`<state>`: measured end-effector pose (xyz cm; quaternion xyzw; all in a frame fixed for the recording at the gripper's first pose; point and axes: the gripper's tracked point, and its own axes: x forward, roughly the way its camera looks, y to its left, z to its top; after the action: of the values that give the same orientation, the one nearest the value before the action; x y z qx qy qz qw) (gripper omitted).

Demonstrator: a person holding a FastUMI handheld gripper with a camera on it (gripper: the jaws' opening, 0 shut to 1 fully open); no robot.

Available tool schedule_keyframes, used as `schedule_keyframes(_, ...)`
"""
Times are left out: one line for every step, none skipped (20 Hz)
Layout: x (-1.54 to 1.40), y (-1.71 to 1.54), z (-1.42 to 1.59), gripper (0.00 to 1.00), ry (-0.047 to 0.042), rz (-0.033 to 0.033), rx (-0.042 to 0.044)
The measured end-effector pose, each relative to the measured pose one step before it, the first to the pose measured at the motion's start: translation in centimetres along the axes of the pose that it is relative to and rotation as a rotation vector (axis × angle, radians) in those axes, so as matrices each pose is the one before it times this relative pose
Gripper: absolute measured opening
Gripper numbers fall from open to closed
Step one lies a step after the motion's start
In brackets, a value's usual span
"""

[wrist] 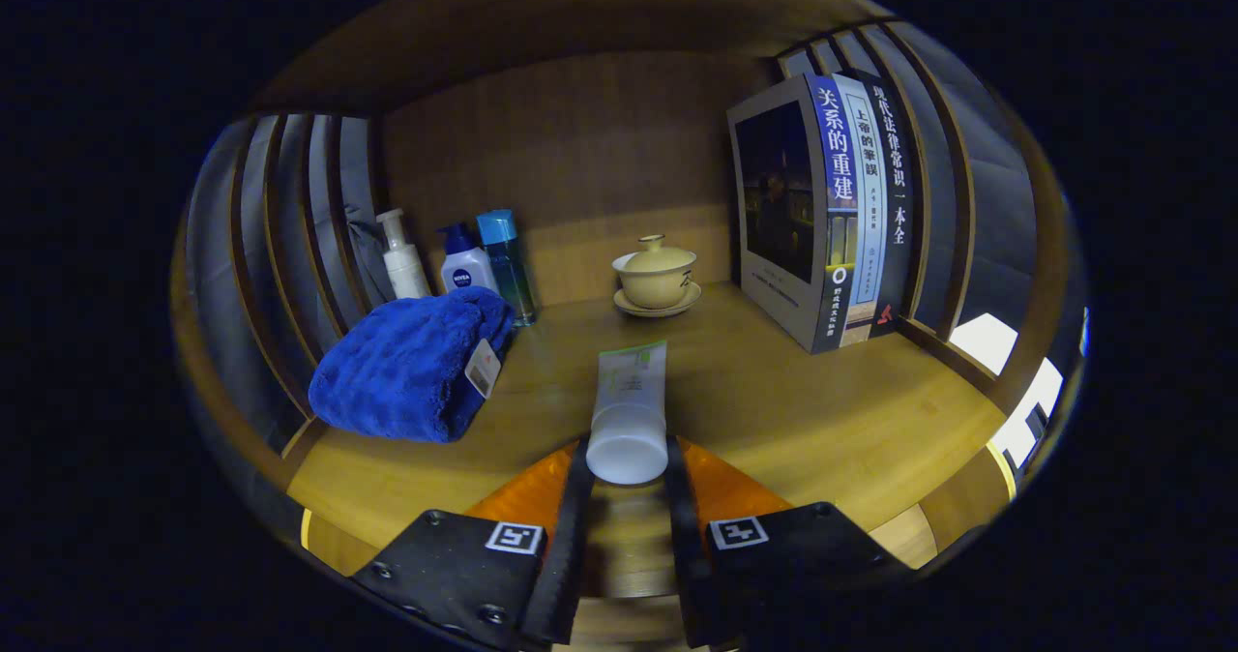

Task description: Pull open the drawer, take out the items inside it, and place them on the countertop above the cabinet.

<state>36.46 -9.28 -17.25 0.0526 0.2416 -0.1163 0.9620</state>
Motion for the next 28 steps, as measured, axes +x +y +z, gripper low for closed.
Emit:
schedule_keyframes(0.058, -0.027, -0.019, 0.51, -0.00093, -0.00097, -0.00679)
schedule_keyframes(-0.188, 0.044, -0.147, 0.57, -0.00097, 0.00324, -0.00485)
schedule_keyframes(-0.027, 0.015, 0.043, 0.63, -0.00547, -0.00039, -0.00509)
schedule_keyframes(-0.092, 0.059, -0.017, 0.71, -0.00101, 0.00193, -0.00138)
schedule_keyframes(-0.035, 0.270, 0.075, 0.79, -0.00400, 0.00902, 0.00142)
schedule_keyframes(0.090, 0.141, 0.173, 0.86, -0.00803, 0.00215, 0.00154)
schedule_keyframes(-0.174, -0.066, 0.128, 0.94, -0.00061, 0.00176, -0.00335)
schedule_keyframes(0.031, -0.021, -0.157, 1.00, -0.00292, -0.00159, -0.00348)
schedule_keyframes(0.012, -0.128, 0.070, 1.00, -0.00111, -0.00042, -0.00374)
schedule_keyframes(-0.195, 0.015, 0.101, 1.00, -0.00214, 0.00486, -0.00093)
schedule_keyframes(-0.393, 0.246, 0.153, 1.00, -0.00544, 0.01123, -0.00051)
schedule_keyframes(-0.508, 0.127, 0.519, 1.00, -0.01331, 0.01208, -0.00253)
schedule_keyframes(-0.682, 0.068, 0.668, 1.00, -0.02121, 0.00666, -0.00353)
schedule_keyframes(-0.789, 0.128, 0.786, 1.00, -0.02293, 0.01063, -0.00388)
schedule_keyframes(-1.113, 0.236, 0.752, 1.00, -0.01572, 0.01348, -0.00476)
schedule_keyframes(-1.027, 0.287, 0.759, 1.00, -0.02101, 0.01415, 0.00004)
schedule_keyframes(-1.253, 0.165, 0.810, 1.00, -0.02784, 0.01224, -0.00366)
schedule_keyframes(-1.112, 0.184, 0.780, 1.00, -0.02212, 0.00959, -0.01108)
schedule_keyframes(-1.496, 0.252, 0.657, 1.00, -0.02110, 0.00653, -0.01422)
schedule_keyframes(-1.421, 0.223, 0.637, 1.00, -0.02057, 0.00372, -0.01083)
schedule_keyframes(-1.459, 0.435, 0.358, 1.00, -0.02149, 0.00932, -0.00866)
schedule_keyframes(-1.388, 0.623, 0.368, 1.00, -0.01886, 0.01182, -0.00298)
schedule_keyframes(-1.531, 0.474, 0.197, 1.00, -0.01806, 0.00994, -0.00316)
schedule_keyframes(-1.444, 0.536, 0.196, 1.00, -0.02232, 0.00833, -0.00290)
schedule_keyframes(-1.349, 0.747, 0.120, 1.00, -0.02382, 0.00996, -0.00618)
schedule_keyframes(-1.167, 0.601, -0.119, 1.00, -0.01420, 0.00796, -0.00624)
schedule_keyframes(-1.215, 0.738, -0.304, 1.00, -0.01107, 0.00910, -0.00237)
schedule_keyframes(-1.079, 0.752, -0.263, 1.00, -0.01049, 0.01143, 0.00235)
